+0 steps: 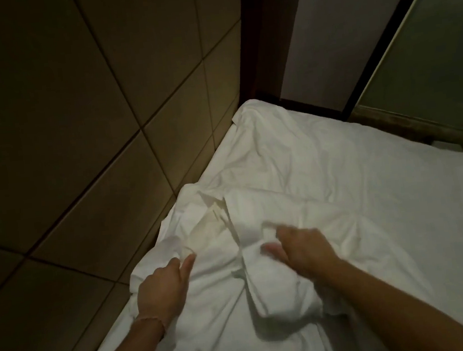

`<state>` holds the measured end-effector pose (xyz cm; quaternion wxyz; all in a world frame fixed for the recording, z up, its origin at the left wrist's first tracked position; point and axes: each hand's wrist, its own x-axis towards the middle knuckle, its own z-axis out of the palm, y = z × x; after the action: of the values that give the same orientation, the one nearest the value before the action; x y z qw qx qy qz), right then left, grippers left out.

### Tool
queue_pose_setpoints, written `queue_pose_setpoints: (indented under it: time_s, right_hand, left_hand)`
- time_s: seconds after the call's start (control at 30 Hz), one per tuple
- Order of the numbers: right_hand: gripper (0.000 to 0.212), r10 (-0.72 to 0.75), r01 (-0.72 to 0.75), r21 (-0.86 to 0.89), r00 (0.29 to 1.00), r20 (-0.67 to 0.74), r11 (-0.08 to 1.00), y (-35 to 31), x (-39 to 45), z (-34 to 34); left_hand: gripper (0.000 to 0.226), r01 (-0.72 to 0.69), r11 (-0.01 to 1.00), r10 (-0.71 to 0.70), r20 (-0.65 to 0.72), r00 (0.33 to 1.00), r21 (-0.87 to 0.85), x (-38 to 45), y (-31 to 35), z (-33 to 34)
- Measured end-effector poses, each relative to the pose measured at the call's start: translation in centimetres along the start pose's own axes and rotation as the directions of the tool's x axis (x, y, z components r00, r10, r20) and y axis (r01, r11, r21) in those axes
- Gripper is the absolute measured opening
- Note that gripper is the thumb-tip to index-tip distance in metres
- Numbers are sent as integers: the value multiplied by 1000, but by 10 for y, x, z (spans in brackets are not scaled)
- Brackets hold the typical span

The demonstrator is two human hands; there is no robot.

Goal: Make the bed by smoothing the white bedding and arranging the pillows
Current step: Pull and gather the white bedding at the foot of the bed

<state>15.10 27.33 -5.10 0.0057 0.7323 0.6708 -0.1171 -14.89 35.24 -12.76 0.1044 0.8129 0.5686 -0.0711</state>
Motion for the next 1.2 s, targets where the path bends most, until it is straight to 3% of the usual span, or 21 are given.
queue_pose_setpoints:
  time_s: [0.1, 0.17, 0.27, 0.57, 0.67, 0.73, 0.77, 0.9, 1.0, 1.1, 1.2]
  right_hand:
    - [82, 50, -56, -27, 983, -178, 998, 16, 49, -65]
    - [65, 87, -88, 12, 948, -307, 996, 21, 84, -91]
    - [55, 136, -145, -2, 937, -320, 989, 22, 123, -110]
    - [54, 192, -213, -33, 927, -322, 976, 28, 177, -59]
    - [55, 251, -209, 139, 841, -480, 968, 8, 152, -61]
    - [64, 328, -179, 301, 752, -573, 937, -24, 115, -57]
    - [72, 353, -177, 340, 740, -573, 924, -42, 97, -50]
    - [95, 372, -266, 290, 826, -424, 920, -80, 75, 7]
    - [83, 354, -281, 228, 837, -418, 932, -57, 106, 26]
    - [63, 350, -297, 185, 813, -466, 937, -25, 132, 11]
    - [66, 312, -226, 244, 856, -413, 943, 1, 148, -26]
  left_hand:
    - [83, 81, 991, -92, -102, 990, -110, 4, -4, -7]
    - [76, 90, 989, -102, -97, 990, -120, 6, -2, -10]
    - [72, 150, 980, -157, -53, 986, -127, 6, -3, -4]
    - [62, 293, 909, -321, -48, 946, -297, 32, 17, 4]
    - [54, 266, 866, -350, -131, 928, -424, 34, 28, 3]
    - [47, 194, 878, -323, -241, 915, -438, 37, 35, 3]
    - [44, 171, 885, -309, -271, 912, -432, 38, 41, 1]
    - [60, 144, 927, -226, -210, 951, -345, 35, 63, -6]
    - [68, 163, 932, -205, -103, 973, -323, 28, 65, -7]
    - [55, 177, 928, -220, -98, 971, -328, 29, 48, -10]
    - [47, 155, 943, -190, -93, 977, -294, 28, 32, -20]
